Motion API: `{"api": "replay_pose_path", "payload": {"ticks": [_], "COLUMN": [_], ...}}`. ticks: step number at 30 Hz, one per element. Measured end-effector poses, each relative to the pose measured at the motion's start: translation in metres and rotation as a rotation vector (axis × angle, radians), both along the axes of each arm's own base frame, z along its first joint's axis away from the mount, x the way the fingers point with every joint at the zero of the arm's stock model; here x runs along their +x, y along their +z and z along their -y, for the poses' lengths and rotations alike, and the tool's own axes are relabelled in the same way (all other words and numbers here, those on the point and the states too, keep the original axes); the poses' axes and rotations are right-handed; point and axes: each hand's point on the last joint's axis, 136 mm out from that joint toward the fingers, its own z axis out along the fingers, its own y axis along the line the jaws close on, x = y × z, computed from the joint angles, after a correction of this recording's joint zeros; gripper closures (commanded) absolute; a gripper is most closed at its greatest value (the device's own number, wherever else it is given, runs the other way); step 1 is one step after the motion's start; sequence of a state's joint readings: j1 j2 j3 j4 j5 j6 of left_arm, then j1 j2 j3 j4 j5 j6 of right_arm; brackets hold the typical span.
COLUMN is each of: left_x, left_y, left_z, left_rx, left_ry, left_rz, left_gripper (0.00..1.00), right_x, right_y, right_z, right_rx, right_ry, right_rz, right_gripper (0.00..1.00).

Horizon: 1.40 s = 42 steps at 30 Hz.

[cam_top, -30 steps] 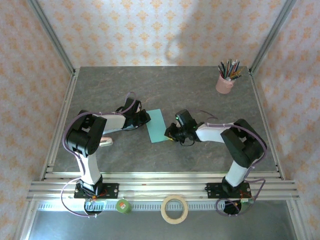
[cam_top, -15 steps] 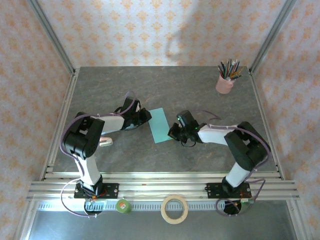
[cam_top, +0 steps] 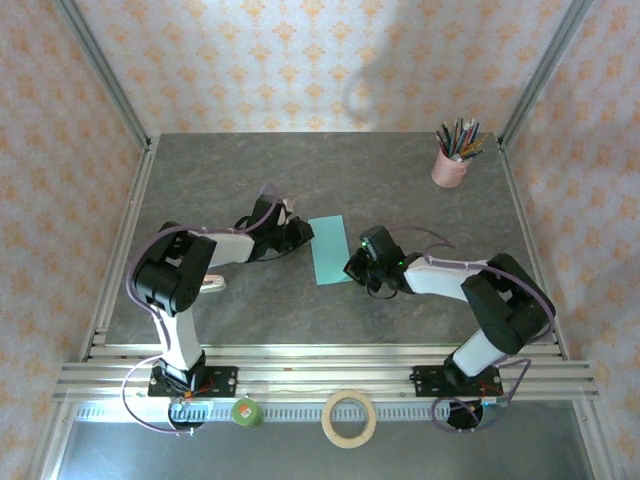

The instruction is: Fold a paper plane with a square sheet of paper (pick it up from the middle)

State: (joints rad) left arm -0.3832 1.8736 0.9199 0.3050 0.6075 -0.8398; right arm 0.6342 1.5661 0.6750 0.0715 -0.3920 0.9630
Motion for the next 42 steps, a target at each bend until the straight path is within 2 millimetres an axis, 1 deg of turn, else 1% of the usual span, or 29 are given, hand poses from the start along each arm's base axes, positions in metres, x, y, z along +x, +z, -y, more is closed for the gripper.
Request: {"api": "replay_pose_path", "payload": {"ticks": [4, 9, 12, 19, 22, 25, 28, 35, 42], "left_x": [0.003, 0.003, 0.004, 0.003, 0.002, 0.003, 0.003, 0.003, 0.003], "left_y": [-0.004, -0.022, -0.022, -0.022, -0.023, -0.023, -0.024, -0.024, -0.024], "left_z": [0.009, 0.015, 0.016, 0.017, 0.017, 0.016, 0.015, 0.015, 0.015], "left_rx": [-0.005, 0.025, 0.032, 0.048, 0.053, 0.059, 0.064, 0.064, 0.064], "left_ry": [-0.022, -0.043, -0.051, -0.069, -0.070, -0.069, -0.067, -0.066, -0.066], "left_rz": [-0.005, -0.040, -0.036, -0.027, -0.029, -0.029, -0.033, -0.033, -0.034], "left_gripper": [0.84, 0.86, 0.87, 0.87, 0.88, 0.88, 0.88, 0.88, 0.88], "right_x": [-0.001, -0.002, 0.000, 0.016, 0.022, 0.026, 0.030, 0.039, 0.041], "right_y": [0.000, 0.002, 0.007, 0.018, 0.017, 0.014, 0.011, 0.016, 0.001], "right_z": [-0.001, -0.004, -0.010, -0.038, -0.051, -0.060, -0.063, -0.065, -0.063], "right_rx": [0.005, 0.020, 0.042, 0.122, 0.150, 0.171, 0.180, 0.201, 0.182], "right_ry": [-0.002, 0.008, 0.028, 0.099, 0.123, 0.133, 0.125, 0.097, 0.078], "right_rz": [-0.006, -0.012, -0.004, 0.042, 0.053, 0.065, 0.069, 0.103, 0.084], "right_gripper": [0.99, 0.99, 0.99, 1.00, 1.00, 1.00, 1.00, 1.00, 1.00]}}
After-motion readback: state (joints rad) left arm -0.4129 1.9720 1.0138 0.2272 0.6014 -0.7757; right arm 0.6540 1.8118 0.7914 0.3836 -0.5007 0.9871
